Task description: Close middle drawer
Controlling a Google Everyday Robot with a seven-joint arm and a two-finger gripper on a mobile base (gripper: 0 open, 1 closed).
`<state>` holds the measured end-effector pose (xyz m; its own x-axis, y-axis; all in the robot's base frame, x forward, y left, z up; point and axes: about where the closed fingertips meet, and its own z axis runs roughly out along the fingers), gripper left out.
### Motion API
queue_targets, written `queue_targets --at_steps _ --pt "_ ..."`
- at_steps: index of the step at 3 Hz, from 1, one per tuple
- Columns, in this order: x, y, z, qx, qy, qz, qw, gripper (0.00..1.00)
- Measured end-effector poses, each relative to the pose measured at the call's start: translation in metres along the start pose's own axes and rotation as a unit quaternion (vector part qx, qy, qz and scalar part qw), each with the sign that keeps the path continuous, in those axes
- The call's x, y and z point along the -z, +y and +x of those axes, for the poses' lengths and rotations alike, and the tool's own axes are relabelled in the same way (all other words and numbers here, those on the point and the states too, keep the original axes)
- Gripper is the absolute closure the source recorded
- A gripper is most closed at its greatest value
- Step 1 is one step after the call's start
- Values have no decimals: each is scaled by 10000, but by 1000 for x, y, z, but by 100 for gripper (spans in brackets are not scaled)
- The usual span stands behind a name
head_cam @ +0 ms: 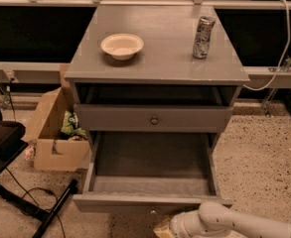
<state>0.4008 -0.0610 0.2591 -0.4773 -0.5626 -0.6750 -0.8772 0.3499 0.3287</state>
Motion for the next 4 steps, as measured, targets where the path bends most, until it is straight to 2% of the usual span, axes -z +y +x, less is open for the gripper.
queue_targets --at_steps 1,2,4 --pt "-6 -13 -10 77 -44 -67 9999 100" --pt "-6 -13 -10 78 -44 -67 9999 100" --pt "-14 -48 -63 400 -54 -154 9991 100"
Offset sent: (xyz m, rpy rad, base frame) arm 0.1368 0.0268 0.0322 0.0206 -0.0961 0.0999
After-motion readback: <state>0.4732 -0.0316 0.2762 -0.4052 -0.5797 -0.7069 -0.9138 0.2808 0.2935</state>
